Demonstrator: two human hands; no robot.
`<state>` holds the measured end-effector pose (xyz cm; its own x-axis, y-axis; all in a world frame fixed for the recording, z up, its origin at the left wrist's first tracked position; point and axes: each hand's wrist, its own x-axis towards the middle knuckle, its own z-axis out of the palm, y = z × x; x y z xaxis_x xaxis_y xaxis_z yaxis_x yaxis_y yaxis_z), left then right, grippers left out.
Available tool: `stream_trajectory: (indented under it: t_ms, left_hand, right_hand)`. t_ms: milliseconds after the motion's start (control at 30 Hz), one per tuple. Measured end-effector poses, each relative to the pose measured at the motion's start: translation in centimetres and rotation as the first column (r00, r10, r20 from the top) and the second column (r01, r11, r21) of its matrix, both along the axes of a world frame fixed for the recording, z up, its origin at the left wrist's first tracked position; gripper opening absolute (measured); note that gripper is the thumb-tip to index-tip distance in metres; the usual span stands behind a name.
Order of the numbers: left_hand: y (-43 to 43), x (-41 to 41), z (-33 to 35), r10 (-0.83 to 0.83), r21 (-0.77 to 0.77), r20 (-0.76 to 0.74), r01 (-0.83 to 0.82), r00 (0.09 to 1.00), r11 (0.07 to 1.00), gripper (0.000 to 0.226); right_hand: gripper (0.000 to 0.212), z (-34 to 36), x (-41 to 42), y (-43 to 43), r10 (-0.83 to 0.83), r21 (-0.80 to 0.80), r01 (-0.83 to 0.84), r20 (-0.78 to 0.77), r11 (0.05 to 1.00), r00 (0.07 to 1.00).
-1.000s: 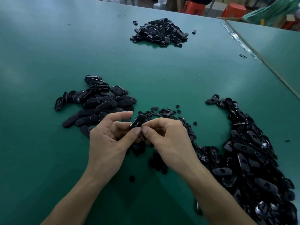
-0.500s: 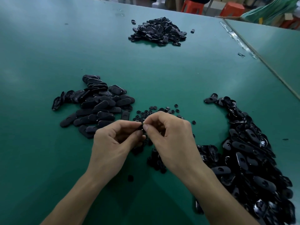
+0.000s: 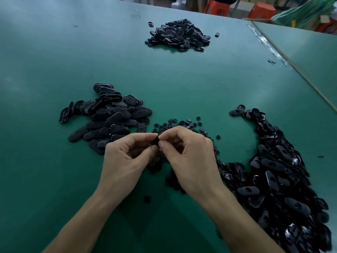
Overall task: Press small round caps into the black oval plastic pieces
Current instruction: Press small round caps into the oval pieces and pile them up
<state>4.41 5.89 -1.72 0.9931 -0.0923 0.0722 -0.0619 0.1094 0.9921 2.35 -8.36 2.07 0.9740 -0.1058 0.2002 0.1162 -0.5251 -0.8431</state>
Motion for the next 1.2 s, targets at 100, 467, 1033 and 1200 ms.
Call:
stream_trajectory:
  t_ms: [100,467,1033,1200]
  left_hand:
    - [0.1,0.1,0.1,0.002,0.005,-0.002,-0.002,1.0,1.0,0.031]
    - [-0.2,-0.1,0.4,0.012,0.017,0.009,-0.012,1.0,1.0,0.028]
    - [0.2,0.2,0.1,0.031,0.001,0.006,-0.031,0.999,1.0,0.023]
    - [0.2,0.3,0.1,0.011,-0.008,-0.012,-0.011,1.0,1.0,0.028]
  right_hand:
    - [0.012,-0.6,-0.3,0.5,-0.05,0.039,0.05,0.002,0.998,0.999]
    - [0.018,0.5,0.2,-0.8,0.073,0.02,-0.071,-0.139,0.997,0.988]
    - [0.015,-0.3,-0.5,0.5,-0.011,-0.004,0.011,-0.006,1.0,1.0]
    - [0.016,0.2,-0.3,-0.2,0.041,0.057,-0.038,-0.053,0.998,0.998]
